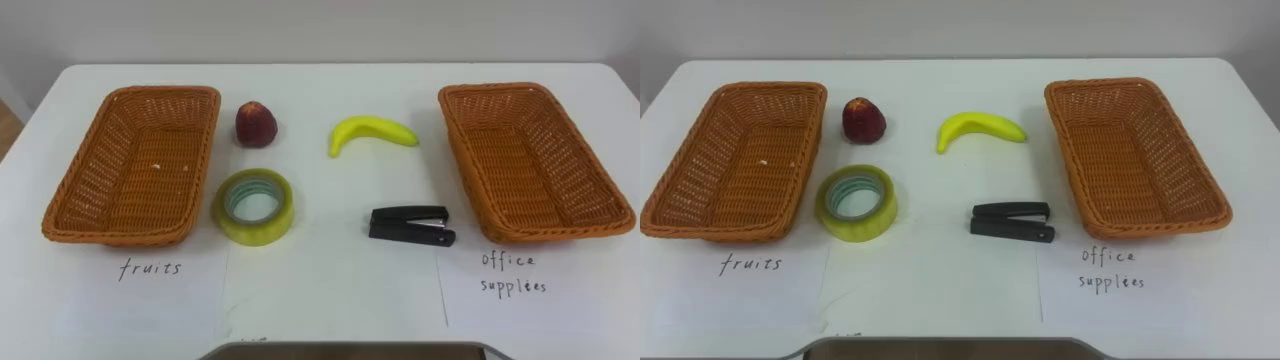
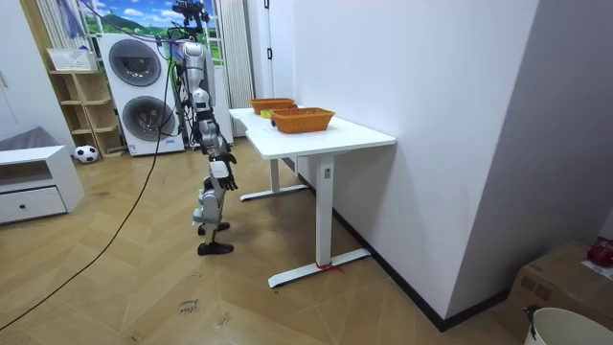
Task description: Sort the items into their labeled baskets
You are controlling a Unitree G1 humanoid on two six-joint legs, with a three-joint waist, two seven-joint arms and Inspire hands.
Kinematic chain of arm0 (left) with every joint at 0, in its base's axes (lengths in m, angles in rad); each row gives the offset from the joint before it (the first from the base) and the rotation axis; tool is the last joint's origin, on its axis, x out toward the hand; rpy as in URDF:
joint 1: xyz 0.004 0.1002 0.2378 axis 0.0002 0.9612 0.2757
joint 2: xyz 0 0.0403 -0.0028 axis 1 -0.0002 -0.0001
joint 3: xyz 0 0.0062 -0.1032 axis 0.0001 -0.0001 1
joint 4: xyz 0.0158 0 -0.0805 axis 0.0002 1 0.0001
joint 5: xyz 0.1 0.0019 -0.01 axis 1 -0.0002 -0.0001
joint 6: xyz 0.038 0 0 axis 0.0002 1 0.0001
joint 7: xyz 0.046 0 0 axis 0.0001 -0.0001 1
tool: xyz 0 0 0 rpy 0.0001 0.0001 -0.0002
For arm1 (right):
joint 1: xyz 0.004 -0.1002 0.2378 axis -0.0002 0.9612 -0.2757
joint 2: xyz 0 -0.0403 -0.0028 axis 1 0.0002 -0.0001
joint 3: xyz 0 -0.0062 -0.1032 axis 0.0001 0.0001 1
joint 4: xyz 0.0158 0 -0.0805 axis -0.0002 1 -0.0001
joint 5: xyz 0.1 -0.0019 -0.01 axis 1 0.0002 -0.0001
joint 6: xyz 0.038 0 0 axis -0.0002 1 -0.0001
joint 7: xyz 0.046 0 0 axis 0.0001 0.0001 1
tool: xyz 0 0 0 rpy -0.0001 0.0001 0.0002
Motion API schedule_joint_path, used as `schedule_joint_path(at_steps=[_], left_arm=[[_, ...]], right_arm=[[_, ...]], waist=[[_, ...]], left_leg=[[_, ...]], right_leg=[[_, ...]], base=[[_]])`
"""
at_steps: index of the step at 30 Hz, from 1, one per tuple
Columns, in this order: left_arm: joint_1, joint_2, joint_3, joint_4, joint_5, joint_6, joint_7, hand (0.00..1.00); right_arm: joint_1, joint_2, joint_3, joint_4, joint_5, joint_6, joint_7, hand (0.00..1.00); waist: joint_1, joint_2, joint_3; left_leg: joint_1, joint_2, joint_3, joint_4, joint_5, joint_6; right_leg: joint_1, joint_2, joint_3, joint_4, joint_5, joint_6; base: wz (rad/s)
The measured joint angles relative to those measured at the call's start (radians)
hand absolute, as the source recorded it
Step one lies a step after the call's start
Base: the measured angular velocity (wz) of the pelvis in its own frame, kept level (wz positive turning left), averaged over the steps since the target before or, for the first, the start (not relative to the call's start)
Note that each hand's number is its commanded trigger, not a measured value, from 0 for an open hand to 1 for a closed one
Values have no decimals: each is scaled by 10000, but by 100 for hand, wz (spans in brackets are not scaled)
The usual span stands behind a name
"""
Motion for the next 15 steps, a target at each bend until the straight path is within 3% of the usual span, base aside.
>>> schedule_joint_path(at_steps=[15], left_arm=[[-18, 3, -2, -15, 1, -1, -3, 0]], right_arm=[[-7, -18, -8, 2, -212, -72, -11, 0]], waist=[[-24, -45, 12]], left_leg=[[-2, -1, -1, 13, 0, 0]], right_leg=[[0, -1, -2, -1, 0, 0]], base=[[0]])
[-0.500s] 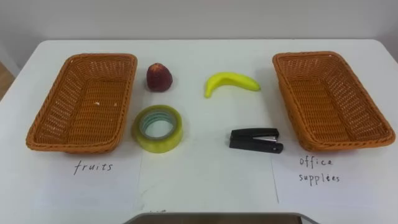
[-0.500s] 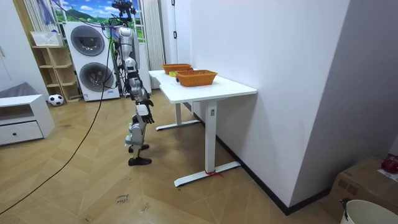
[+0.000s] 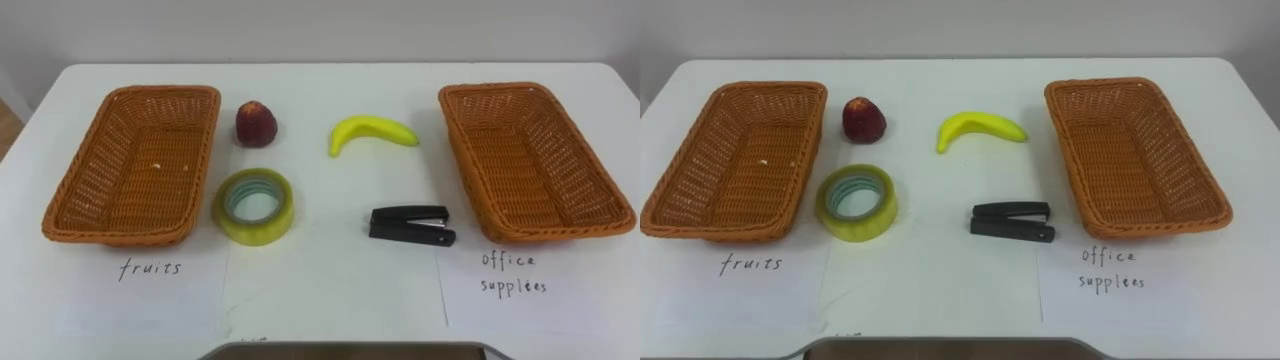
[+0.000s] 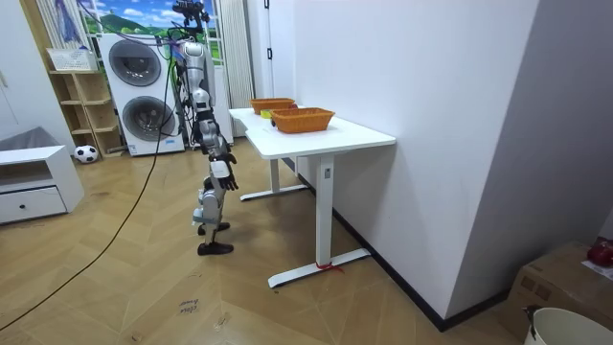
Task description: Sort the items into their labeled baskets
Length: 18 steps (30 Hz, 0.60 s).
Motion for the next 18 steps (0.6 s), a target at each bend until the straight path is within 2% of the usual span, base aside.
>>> schedule_joint_path(at_steps=[10, 15, 18], left_arm=[[-9, 2, 4, 9, 0, -9, -78, 0], [96, 25, 123, 22, -34, -18, -101, 0], [105, 51, 446, 18, -15, -16, -98, 0]], right_arm=[[145, -5, -484, -81, 408, -37, -453, 0], [396, -31, -1722, -293, 1095, -37, -1066, 0], [430, -104, -2751, -407, 1698, -39, -1543, 0]], waist=[[-31, 34, -15], [-275, 36, -30], [-520, 10, -27]], left_leg=[[5, 1, 42, -17, 0, 0], [2, 2, 41, -21, -2, 2], [16, -4, 53, -10, -1, 2]], right_leg=[[-17, 1, 39, 5, 0, 0], [-38, 1, 92, 13, 0, 0], [-37, -5, 105, 27, 0, 0]], base=[[-1], [0], [-2]])
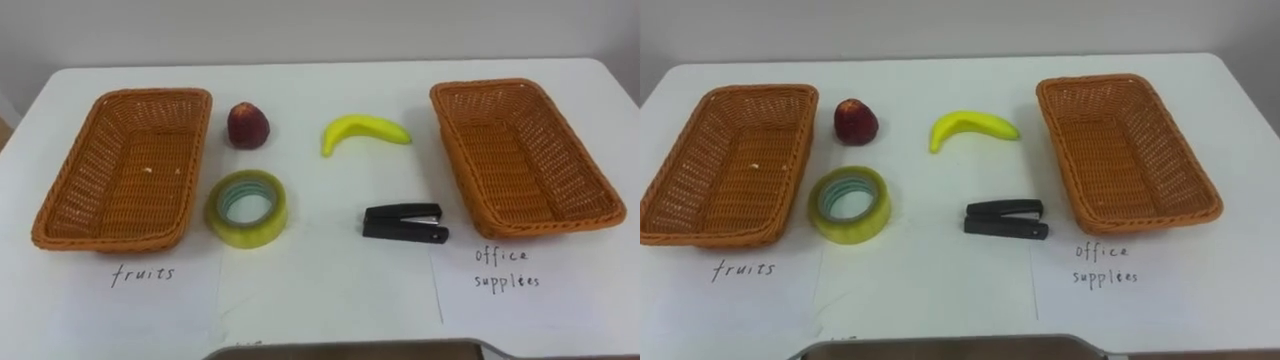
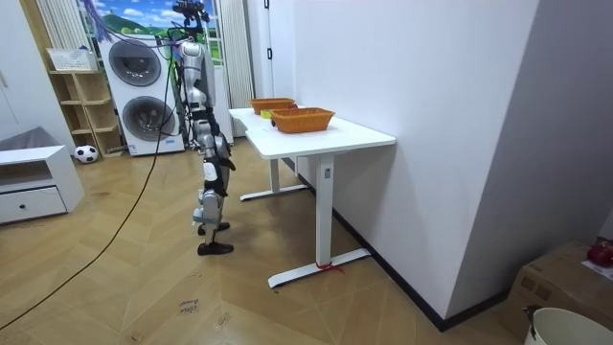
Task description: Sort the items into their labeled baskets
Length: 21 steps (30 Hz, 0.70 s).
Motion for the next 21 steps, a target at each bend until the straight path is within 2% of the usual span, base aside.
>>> schedule_joint_path(at_steps=[1, 4, 6, 10, 13, 17, 21], left_arm=[[23, 40, 145, -1, 24, 2, 9, 0], [110, 108, 404, -7, 94, 2, 4, 0], [274, 223, 555, -2, 201, 2, 7, 0], [392, 292, 525, -10, 243, 2, 5, 0], [506, 324, 531, -25, 295, 3, 5, 0], [611, 348, 761, -256, 337, 22, 50, 0], [622, 346, 860, -514, 510, 22, 96, 0]], right_arm=[[-22, -43, -538, -159, 395, -35, -310, 0], [25, -86, -1222, -626, 630, -93, -734, 0], [-29, -108, -1686, -933, 667, -282, -1045, 0], [-120, -156, -2012, -1278, 963, -517, -1570, 0], [-243, -175, -2326, -1798, 1227, -539, -2078, 0], [-478, -219, -3235, -2481, 1369, -642, -2837, 0], [-470, -329, -3364, -3466, 1365, -843, -3491, 0]], waist=[[-75, -10, -2], [-189, -37, -4], [-352, -93, -13], [-444, -157, -22], [-577, -214, -37], [-637, -341, -49], [-638, -388, -49]], left_leg=[[20, 4, 74, 10, 0, 0], [22, 4, 109, 17, 1, 1], [12, 5, 108, 29, 1, 1], [-18, -2, 110, 37, 1, 1], [-58, -12, 107, 36, 1, 2], [-13, -29, 109, 26, 4, 5], [-5, -32, 108, 13, 4, 5]], right_leg=[[-4, 0, 23, 12, 0, 0], [-18, -2, 72, 17, 0, 0], [-27, 3, 145, 22, -2, -1], [-52, 5, 195, 19, -6, 3], [-114, -1, 204, -3, -13, 8], [-158, -10, 229, -3, -18, 16], [-180, -9, 258, -4, -17, 16]], base=[[-8], [-5], [0], [0], [0], [-1], [-2]])
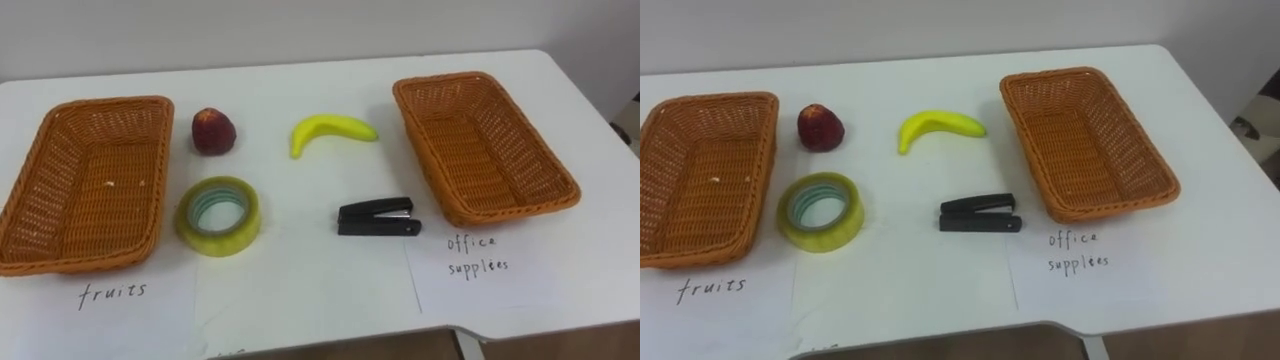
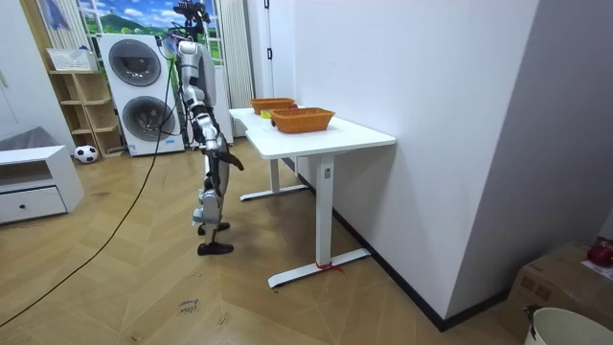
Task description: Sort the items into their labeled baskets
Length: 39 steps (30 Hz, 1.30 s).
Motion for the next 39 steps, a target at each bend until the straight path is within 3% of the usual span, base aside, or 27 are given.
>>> schedule_joint_path(at_steps=[7, 12, 22, 27, 32, 39], left_arm=[[126, 12, 58, -203, 211, 1, -21, 0], [127, 116, -197, -211, 210, 2, -13, 0], [400, 179, -264, -603, 212, 141, 33, 0], [402, 234, -453, -871, 269, 136, 28, 0], [426, 250, -465, -862, 605, 138, -3, 0], [389, 207, -738, -860, 599, 133, 61, 0]], right_arm=[[-12, -244, -278, -1708, -91, -441, -1447, 0], [-7, -346, 192, -3030, -93, -681, -2443, 0], [-12, -648, 214, -5611, -975, -709, -4123, 0], [70, -882, 233, -6696, -1260, -1092, -4708, 0], [102, -882, 323, -7811, -2599, -1091, -5044, 0], [51, -891, 337, -9515, -4404, -1096, -5367, 0]], waist=[[2, -23, 1], [78, -54, 9], [47, -78, 15], [80, -78, 15], [67, -22, 5], [59, -134, -14]], left_leg=[[-20, 9, 20, -3, 0, 0], [-228, 12, 48, 1, 6, 9], [-225, 14, 215, -13, 16, 21], [-259, 14, 158, -7, 16, 21], [-317, 17, 164, -3, 16, 21], [-322, 21, 182, 17, 16, 22]], right_leg=[[-16, 2, 8, 15, -1, 0], [-249, 6, 120, 145, -6, 3], [-351, 5, 207, 224, -3, 5], [-339, 5, 135, 228, -1, 4], [-397, 4, 127, 257, -2, 4], [-390, -2, 88, 284, -2, 5]], base=[[0], [-4], [-5], [4], [0], [1]])
